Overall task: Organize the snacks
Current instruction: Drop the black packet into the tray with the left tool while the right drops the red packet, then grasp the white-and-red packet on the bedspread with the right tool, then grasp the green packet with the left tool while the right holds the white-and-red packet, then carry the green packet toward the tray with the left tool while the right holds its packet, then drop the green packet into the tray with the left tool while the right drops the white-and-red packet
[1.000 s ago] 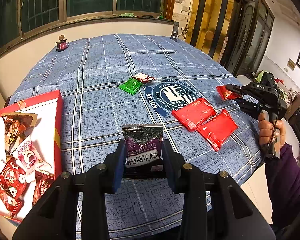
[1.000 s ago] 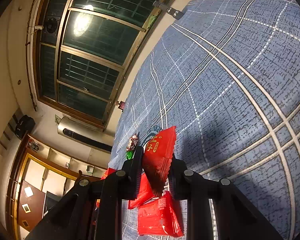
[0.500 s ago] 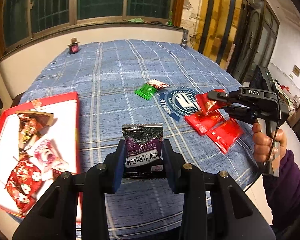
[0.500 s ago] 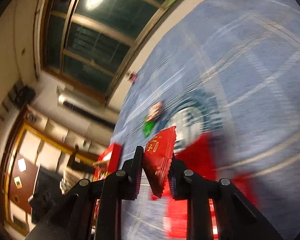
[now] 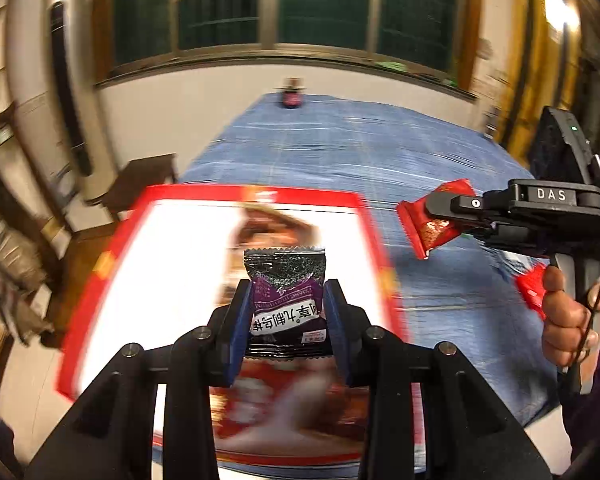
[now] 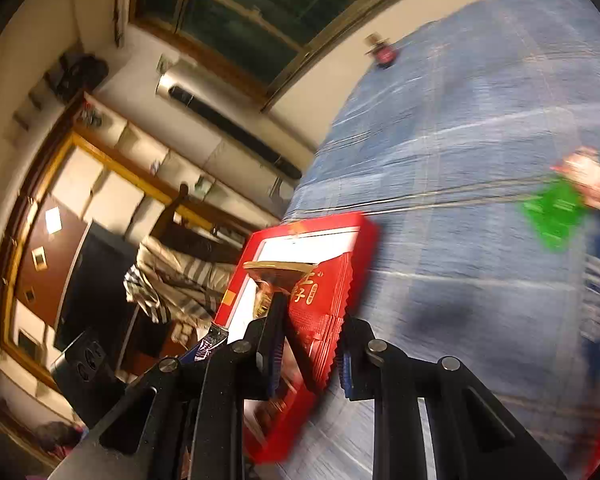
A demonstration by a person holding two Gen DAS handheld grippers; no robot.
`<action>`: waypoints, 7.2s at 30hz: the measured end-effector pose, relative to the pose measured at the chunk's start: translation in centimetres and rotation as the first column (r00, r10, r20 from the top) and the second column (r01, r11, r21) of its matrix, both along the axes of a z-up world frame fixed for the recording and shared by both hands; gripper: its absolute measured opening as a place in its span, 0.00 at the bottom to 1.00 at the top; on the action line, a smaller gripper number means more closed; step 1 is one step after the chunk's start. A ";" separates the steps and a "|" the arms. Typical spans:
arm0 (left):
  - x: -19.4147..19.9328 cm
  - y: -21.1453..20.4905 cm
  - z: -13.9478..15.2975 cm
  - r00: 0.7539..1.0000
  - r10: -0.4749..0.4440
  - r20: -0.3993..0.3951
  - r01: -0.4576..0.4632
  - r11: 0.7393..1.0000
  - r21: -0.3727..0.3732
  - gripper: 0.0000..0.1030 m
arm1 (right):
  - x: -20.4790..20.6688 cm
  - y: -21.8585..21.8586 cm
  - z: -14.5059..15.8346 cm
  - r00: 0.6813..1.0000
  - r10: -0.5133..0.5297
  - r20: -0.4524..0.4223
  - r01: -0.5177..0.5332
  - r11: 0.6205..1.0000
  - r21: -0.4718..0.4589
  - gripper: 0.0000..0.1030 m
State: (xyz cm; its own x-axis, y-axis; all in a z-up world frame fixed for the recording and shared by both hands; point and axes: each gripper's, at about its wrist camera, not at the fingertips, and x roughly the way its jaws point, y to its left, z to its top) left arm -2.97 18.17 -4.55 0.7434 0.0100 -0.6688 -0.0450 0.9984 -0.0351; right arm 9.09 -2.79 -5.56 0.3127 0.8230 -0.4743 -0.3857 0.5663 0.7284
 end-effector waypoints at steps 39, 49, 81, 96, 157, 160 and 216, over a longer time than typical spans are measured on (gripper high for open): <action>1.5 4.3 -1.2 0.997 0.081 -0.013 -0.081 0.996 -0.037 0.67 | 4.9 -6.6 -0.5 0.901 -0.356 0.246 0.432 0.783 -0.449 0.58; 1.0 1.4 0.0 1.000 0.016 -0.010 -0.017 0.998 -0.055 0.67 | 10.2 -8.6 -4.8 0.886 -0.408 0.220 0.445 0.622 -0.644 0.40; -0.4 -19.4 -3.3 0.869 -0.476 -0.136 0.483 0.875 0.024 0.75 | -13.1 -24.1 -2.8 0.928 -0.339 0.154 0.363 0.916 -0.168 0.57; 1.4 -21.7 -6.7 0.851 -0.485 -0.201 0.505 0.862 0.056 0.67 | -13.9 -26.8 -4.8 0.923 -0.363 0.127 0.375 0.922 -0.094 0.57; -0.6 -18.4 -4.5 0.911 -0.388 -0.143 0.393 0.919 0.008 0.38 | -13.2 -18.7 -1.7 0.921 -0.338 0.196 0.390 0.819 -0.420 0.32; -0.6 -17.9 -3.7 0.917 -0.379 -0.123 0.383 0.924 0.006 0.38 | -13.3 -19.6 -1.7 0.919 -0.348 0.187 0.394 0.838 -0.377 0.32; -1.6 2.4 -0.4 0.996 0.062 0.062 -0.068 0.993 0.094 0.38 | -10.4 4.5 1.1 0.959 0.084 0.271 0.021 0.932 -0.362 0.32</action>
